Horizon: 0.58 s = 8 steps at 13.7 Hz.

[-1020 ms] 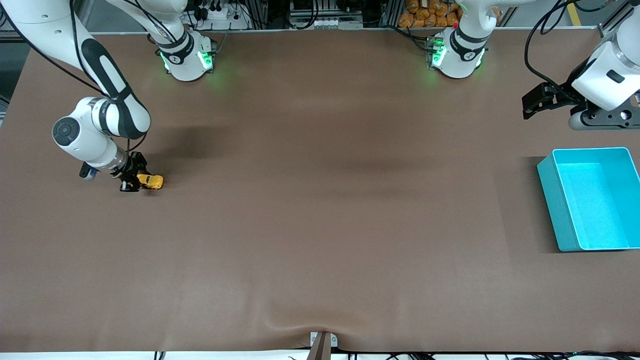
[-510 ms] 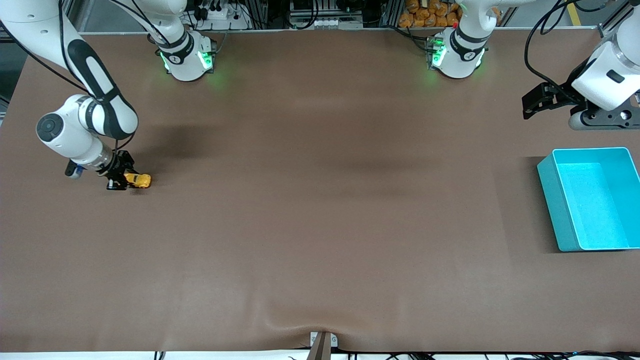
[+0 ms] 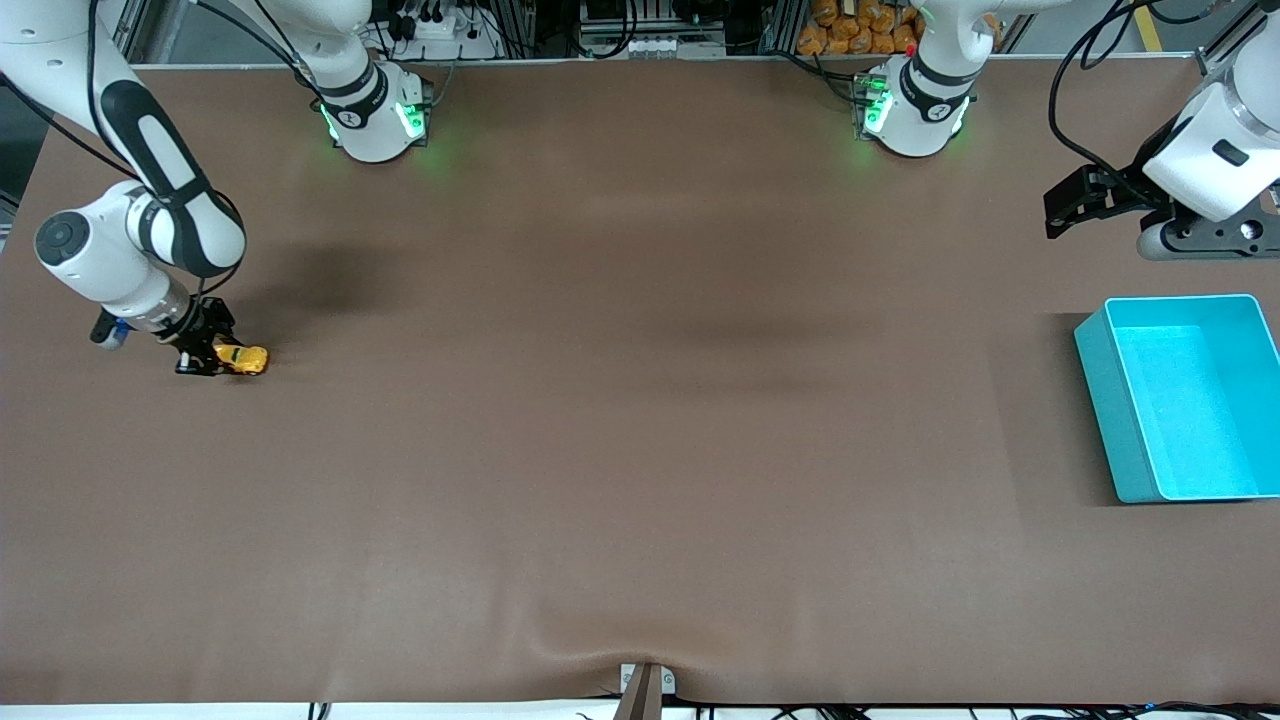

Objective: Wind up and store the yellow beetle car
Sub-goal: 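Press the car down and drag it backward with the right gripper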

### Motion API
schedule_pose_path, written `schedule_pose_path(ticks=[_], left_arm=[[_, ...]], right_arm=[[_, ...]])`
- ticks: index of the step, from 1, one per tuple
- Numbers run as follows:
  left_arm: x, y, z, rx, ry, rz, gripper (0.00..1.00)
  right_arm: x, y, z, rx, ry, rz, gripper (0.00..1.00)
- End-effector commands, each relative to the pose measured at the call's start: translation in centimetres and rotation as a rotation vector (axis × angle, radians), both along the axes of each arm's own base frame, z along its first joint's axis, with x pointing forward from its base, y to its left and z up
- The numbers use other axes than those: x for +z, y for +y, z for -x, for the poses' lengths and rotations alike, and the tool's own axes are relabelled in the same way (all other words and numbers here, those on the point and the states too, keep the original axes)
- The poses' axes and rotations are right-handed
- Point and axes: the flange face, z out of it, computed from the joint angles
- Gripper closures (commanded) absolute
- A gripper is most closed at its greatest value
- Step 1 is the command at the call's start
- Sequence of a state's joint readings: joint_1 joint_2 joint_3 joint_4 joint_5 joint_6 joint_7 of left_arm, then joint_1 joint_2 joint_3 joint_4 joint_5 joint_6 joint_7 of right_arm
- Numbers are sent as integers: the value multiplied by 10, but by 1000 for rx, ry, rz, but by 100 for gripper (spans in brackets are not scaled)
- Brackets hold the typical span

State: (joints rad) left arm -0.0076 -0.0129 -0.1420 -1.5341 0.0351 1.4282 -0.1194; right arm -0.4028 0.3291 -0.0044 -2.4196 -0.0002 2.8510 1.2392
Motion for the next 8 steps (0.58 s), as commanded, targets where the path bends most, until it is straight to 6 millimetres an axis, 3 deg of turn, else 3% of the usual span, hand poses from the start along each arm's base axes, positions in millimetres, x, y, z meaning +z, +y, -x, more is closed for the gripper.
schedule_pose_path(ticks=[1, 8], left_arm=[[2, -2, 0, 3, -4, 9, 0], [2, -2, 0, 3, -4, 9, 0]], right_arm=[[-40, -14, 17, 11, 45, -14, 100], [-50, -52, 25, 69, 57, 6, 100]])
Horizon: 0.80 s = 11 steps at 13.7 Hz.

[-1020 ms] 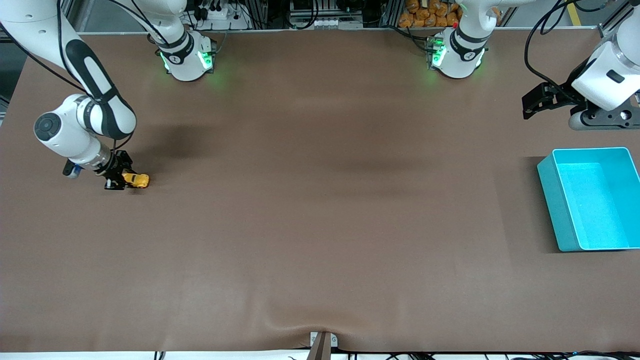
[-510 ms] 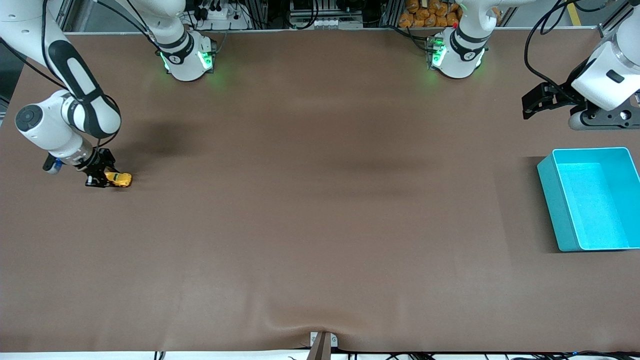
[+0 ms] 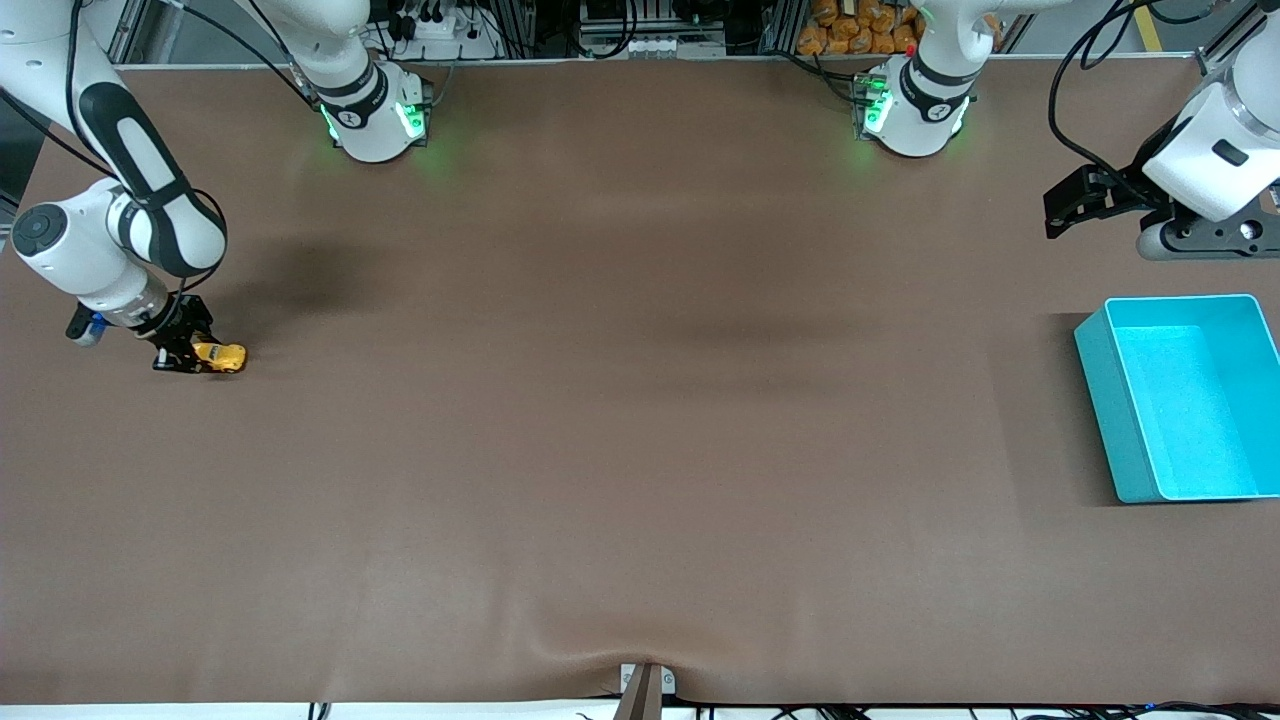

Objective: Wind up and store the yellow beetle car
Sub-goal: 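Press the car down and drag it backward with the right gripper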

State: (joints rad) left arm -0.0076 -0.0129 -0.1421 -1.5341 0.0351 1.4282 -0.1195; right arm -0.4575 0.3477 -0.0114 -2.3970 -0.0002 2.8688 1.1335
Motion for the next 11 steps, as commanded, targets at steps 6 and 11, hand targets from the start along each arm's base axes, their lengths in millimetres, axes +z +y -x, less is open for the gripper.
schedule_pose_path(ticks=[6, 11], left_arm=[[2, -1, 0, 5, -4, 9, 0], [2, -2, 0, 4, -4, 9, 0]], right_arm=[[-55, -19, 16, 51, 88, -19, 100], [-54, -38, 24, 50, 114, -10, 100]])
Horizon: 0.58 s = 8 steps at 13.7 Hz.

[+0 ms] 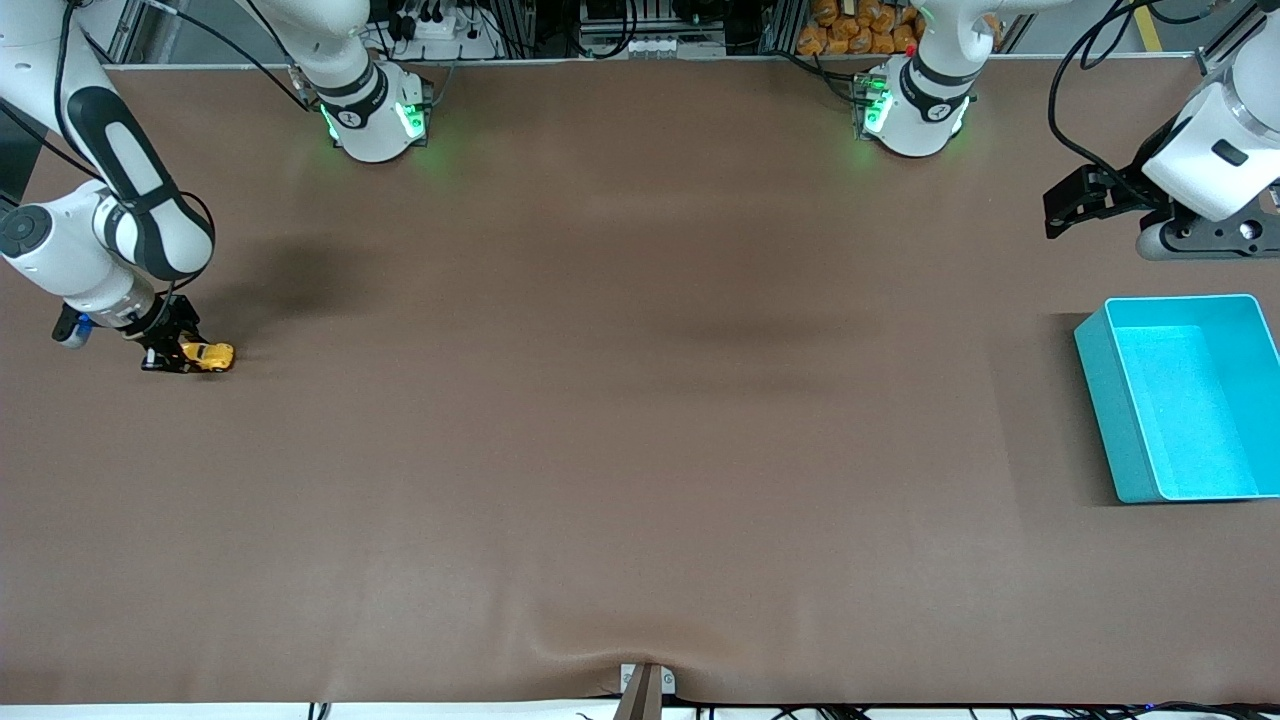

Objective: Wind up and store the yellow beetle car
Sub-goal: 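Press the car down and drag it backward with the right gripper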

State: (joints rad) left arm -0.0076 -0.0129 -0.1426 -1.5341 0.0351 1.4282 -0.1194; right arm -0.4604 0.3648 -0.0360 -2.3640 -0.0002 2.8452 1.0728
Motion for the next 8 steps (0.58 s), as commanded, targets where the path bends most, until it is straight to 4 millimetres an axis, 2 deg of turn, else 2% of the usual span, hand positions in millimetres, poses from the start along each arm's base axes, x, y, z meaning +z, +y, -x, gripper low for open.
schedule_pose_path(ticks=[1, 2, 3, 4, 5, 8], left_arm=[[2, -2, 0, 4, -4, 9, 0], [2, -2, 0, 4, -4, 9, 0], [2, -2, 0, 4, -4, 9, 0], [2, -1, 0, 6, -4, 9, 0], [3, -1, 0, 4, -6, 9, 0], [2, -3, 0, 3, -4, 9, 0]], right_arm=[[-53, -24, 27, 23, 100, -15, 100], [-53, -26, 28, 26, 102, -13, 100], [-51, -26, 27, 29, 99, -12, 91], [-49, -26, 27, 29, 104, -15, 27], [-41, -25, 24, 31, 105, -17, 0], [20, -33, 13, 16, 162, -62, 0]])
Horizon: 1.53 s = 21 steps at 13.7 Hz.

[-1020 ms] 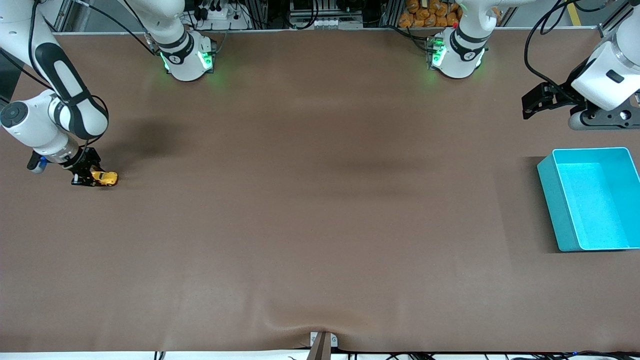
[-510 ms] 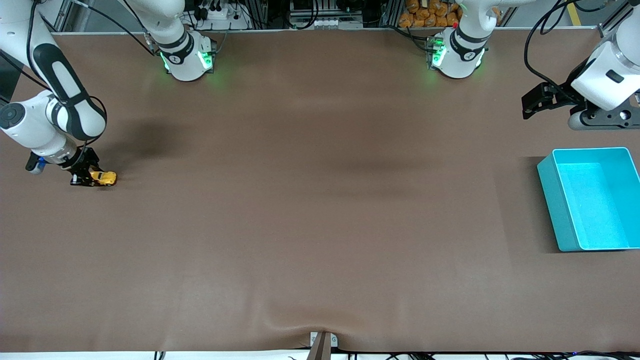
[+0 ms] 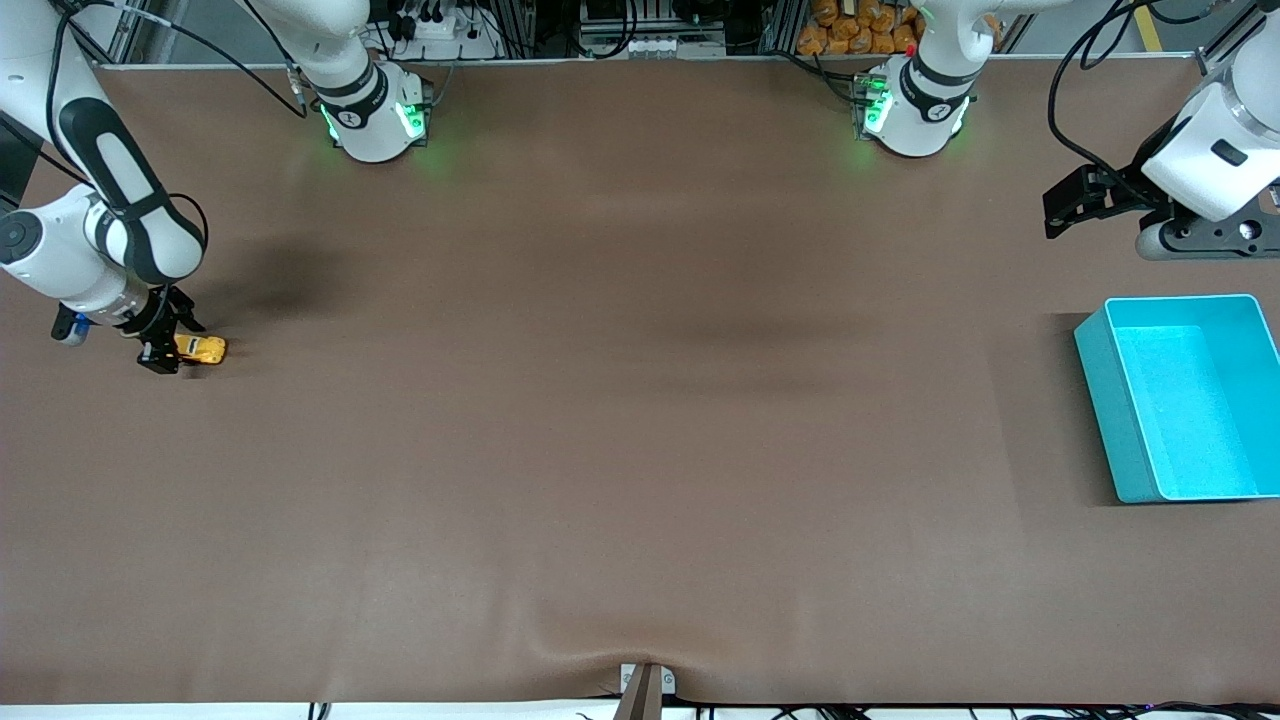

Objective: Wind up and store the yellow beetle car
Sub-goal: 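Open the right gripper and lift away, releasing the car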

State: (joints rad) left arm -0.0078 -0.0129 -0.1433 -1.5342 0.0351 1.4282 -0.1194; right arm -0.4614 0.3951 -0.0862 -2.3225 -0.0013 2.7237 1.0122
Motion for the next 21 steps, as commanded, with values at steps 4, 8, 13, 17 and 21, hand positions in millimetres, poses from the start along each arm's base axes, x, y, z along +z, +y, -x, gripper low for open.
schedule_pose_path(ticks=[4, 8, 13, 17, 21], left_arm=[[2, -2, 0, 3, -6, 10, 0], [3, -3, 0, 2, -8, 10, 0], [2, -3, 0, 2, -6, 10, 0], [2, -2, 0, 4, -5, 9, 0], [2, 0, 0, 7, -5, 9, 0]], right_arm=[[124, -18, -15, -17, 142, -93, 0], [170, -7, -36, 9, 117, -91, 0], [225, 71, -94, 184, 117, -67, 0], [266, 107, -124, 272, 101, -53, 0], [278, 147, -140, 363, 87, -21, 0]])
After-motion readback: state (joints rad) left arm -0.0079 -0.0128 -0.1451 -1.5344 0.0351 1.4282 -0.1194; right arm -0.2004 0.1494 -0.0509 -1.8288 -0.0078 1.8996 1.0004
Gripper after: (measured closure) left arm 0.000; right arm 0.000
